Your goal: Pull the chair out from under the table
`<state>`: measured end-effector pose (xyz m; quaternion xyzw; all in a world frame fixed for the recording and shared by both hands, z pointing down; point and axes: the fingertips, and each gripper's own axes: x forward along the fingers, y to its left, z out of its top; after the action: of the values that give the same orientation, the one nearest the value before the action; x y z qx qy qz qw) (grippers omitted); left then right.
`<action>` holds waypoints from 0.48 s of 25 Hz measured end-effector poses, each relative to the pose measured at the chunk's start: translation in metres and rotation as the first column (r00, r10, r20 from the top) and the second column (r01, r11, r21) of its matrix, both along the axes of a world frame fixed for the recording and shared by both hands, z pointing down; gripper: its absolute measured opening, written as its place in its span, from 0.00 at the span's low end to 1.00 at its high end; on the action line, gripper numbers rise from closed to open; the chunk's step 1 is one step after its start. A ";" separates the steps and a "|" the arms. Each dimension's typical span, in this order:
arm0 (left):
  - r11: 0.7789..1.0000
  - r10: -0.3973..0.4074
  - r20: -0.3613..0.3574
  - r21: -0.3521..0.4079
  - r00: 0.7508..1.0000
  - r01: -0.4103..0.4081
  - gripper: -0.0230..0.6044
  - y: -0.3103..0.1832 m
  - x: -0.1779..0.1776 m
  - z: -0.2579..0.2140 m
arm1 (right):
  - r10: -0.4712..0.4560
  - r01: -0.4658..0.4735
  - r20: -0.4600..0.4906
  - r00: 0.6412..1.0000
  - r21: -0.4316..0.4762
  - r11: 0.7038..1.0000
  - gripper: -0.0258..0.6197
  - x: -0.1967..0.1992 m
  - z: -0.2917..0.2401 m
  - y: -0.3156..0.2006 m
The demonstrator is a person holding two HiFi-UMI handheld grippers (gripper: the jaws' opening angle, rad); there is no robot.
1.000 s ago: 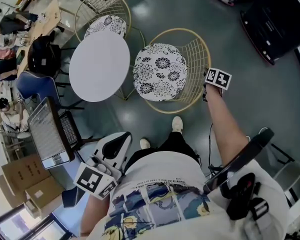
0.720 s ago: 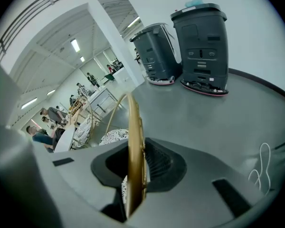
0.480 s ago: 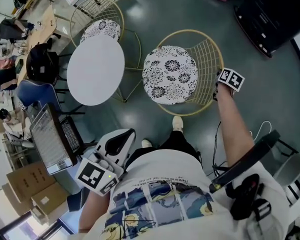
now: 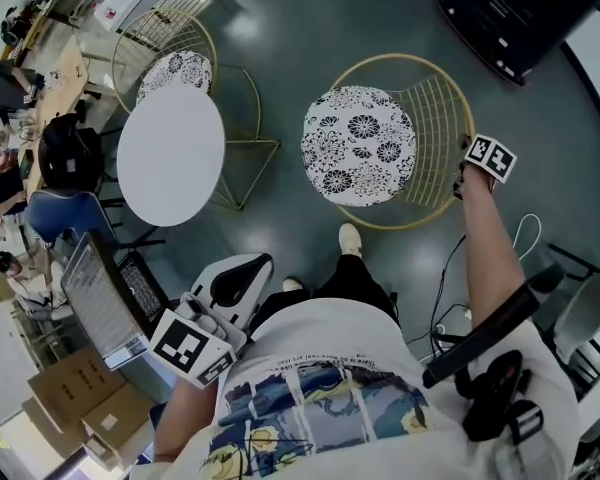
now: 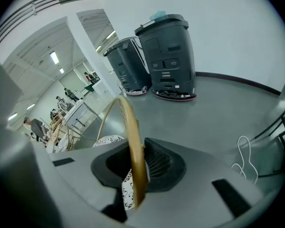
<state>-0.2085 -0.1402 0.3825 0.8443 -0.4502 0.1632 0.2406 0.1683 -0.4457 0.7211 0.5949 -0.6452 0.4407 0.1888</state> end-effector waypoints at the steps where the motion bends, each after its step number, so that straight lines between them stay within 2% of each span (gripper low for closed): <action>1: 1.000 0.008 -0.001 -0.001 1.000 -0.008 0.05 0.000 -0.009 0.001 | 0.009 -0.009 -0.002 1.000 0.001 1.000 0.13 -0.001 -0.001 0.001; 6: 0.999 0.049 -0.005 -0.011 0.999 -0.049 0.05 0.001 -0.042 0.003 | 0.043 -0.043 -0.001 0.999 0.009 0.999 0.13 -0.003 -0.005 0.006; 12: 0.996 0.082 -0.009 -0.027 0.997 -0.082 0.05 0.005 -0.060 0.010 | 0.040 -0.040 -0.002 0.999 0.013 0.999 0.13 -0.002 -0.005 0.007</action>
<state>-0.2684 -0.1355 0.3927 0.8593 -0.4120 0.1757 0.2470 0.1664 -0.4383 0.7161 0.6092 -0.6358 0.4396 0.1771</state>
